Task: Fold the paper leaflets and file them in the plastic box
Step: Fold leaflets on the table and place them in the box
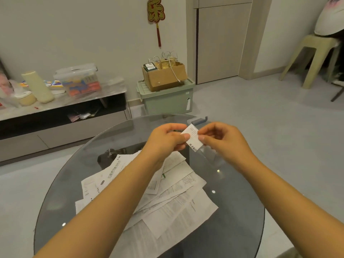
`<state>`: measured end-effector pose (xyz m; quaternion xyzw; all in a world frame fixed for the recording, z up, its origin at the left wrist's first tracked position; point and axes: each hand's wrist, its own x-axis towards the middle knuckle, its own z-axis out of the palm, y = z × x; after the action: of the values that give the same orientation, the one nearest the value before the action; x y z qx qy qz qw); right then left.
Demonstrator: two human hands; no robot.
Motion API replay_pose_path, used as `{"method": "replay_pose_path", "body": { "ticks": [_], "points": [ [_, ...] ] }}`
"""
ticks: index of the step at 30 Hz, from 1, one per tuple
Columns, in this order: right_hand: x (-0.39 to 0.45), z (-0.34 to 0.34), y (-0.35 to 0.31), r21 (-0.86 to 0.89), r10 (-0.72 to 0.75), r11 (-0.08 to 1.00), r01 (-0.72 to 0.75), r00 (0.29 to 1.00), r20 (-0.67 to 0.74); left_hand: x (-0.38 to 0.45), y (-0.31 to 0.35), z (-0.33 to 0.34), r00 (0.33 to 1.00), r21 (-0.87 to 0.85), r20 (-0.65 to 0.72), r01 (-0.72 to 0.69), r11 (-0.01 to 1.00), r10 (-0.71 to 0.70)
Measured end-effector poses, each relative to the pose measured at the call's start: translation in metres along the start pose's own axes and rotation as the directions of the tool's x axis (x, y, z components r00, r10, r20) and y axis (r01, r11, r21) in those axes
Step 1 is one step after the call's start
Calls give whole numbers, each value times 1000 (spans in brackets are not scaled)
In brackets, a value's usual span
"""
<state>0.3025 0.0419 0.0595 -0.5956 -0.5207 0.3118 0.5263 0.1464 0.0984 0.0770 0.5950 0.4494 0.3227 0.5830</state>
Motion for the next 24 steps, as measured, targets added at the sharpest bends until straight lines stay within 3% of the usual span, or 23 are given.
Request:
{"method": "replay_pose_path", "body": {
  "ticks": [3, 6, 11, 15, 19, 24],
  "points": [
    [13, -13, 7, -97, -13, 995, 3, 995, -100, 20, 5, 14, 999, 67, -12, -46, 997, 47],
    [24, -31, 16, -254, -72, 967, 3, 962, -262, 40, 0, 31, 979, 354, -30, -177, 918, 200],
    [31, -54, 32, -586, -237, 810, 24, 927, -290, 60, -14, 57, 879, 696, 312, -470, 543, 361],
    [29, -59, 44, -690, -303, 722, 59, 923, -238, 74, -21, 73, 785, 722, 497, -611, 325, 371],
    [33, -60, 50, -730, -302, 682, 41, 925, -231, 81, -26, 82, 742, 734, 590, -657, 171, 318],
    [38, -52, 52, -779, -272, 627, -12, 934, -233, 84, -30, 83, 728, 743, 594, -659, 113, 342]
  ]
}}
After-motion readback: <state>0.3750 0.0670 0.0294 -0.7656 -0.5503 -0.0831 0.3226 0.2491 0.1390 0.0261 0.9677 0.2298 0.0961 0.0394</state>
